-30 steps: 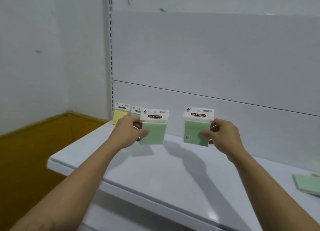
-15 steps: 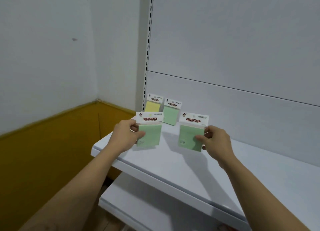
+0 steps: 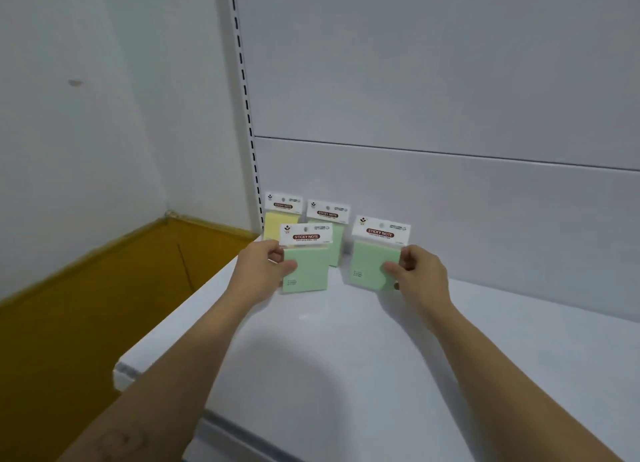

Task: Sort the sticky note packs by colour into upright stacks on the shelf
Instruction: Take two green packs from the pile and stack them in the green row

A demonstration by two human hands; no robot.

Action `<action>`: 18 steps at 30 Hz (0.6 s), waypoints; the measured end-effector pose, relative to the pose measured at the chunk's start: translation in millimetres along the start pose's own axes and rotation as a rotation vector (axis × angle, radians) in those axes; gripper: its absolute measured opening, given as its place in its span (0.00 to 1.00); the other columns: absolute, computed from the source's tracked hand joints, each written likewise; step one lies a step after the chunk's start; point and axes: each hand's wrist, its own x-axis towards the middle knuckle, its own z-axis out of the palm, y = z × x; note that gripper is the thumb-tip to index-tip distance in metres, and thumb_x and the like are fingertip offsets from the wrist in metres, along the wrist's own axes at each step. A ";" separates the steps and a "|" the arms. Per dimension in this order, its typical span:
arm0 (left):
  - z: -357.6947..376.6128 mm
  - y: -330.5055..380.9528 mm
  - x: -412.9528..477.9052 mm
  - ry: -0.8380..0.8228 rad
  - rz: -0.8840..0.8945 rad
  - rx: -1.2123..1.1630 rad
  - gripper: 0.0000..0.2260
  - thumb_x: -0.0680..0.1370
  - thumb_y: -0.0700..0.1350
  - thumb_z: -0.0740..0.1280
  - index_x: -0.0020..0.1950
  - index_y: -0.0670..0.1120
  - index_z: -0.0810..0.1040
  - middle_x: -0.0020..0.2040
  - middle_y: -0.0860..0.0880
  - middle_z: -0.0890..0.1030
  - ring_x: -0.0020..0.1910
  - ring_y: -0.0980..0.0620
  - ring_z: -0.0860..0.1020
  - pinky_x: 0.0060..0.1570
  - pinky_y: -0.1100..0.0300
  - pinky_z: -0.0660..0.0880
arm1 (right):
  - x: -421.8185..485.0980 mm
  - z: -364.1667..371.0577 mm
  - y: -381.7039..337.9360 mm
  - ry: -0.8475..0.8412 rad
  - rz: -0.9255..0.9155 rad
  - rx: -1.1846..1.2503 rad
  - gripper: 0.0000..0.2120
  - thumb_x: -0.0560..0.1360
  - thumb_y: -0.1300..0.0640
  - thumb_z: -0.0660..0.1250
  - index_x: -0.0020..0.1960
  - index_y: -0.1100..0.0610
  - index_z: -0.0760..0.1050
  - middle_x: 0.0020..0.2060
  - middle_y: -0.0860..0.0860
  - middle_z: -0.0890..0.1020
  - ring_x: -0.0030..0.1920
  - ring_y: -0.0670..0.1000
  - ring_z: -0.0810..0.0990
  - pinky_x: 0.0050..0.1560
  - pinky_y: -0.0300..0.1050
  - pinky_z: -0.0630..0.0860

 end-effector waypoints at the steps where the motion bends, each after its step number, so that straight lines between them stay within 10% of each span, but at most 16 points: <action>1: 4.9 1.3 6.8 0.004 0.002 0.008 0.06 0.73 0.37 0.72 0.49 0.41 0.81 0.43 0.47 0.81 0.43 0.49 0.81 0.39 0.53 0.82 | 2.1 4.1 6.8 -0.004 0.010 0.063 0.05 0.70 0.65 0.70 0.41 0.57 0.76 0.37 0.54 0.82 0.41 0.58 0.81 0.47 0.55 0.80; 7: 29.0 5.0 35.7 0.027 0.038 0.031 0.04 0.72 0.39 0.72 0.46 0.44 0.80 0.39 0.54 0.81 0.41 0.53 0.81 0.43 0.50 0.81 | 8.5 8.6 26.2 -0.012 0.113 0.507 0.11 0.73 0.74 0.63 0.43 0.59 0.77 0.38 0.57 0.77 0.40 0.53 0.75 0.46 0.49 0.75; 12: 41.9 3.8 54.8 0.057 0.090 -0.023 0.07 0.73 0.38 0.71 0.49 0.46 0.78 0.38 0.56 0.79 0.39 0.56 0.79 0.40 0.59 0.79 | 5.5 14.1 20.7 0.022 -0.018 0.249 0.10 0.72 0.70 0.67 0.43 0.56 0.78 0.37 0.48 0.82 0.35 0.42 0.78 0.35 0.28 0.72; 18: 53.1 -10.5 65.8 0.126 0.172 -0.031 0.12 0.74 0.37 0.71 0.53 0.50 0.75 0.39 0.57 0.77 0.38 0.61 0.76 0.38 0.74 0.73 | 7.2 15.6 21.6 0.047 -0.060 0.137 0.10 0.71 0.68 0.68 0.43 0.54 0.79 0.39 0.47 0.83 0.36 0.42 0.77 0.34 0.28 0.71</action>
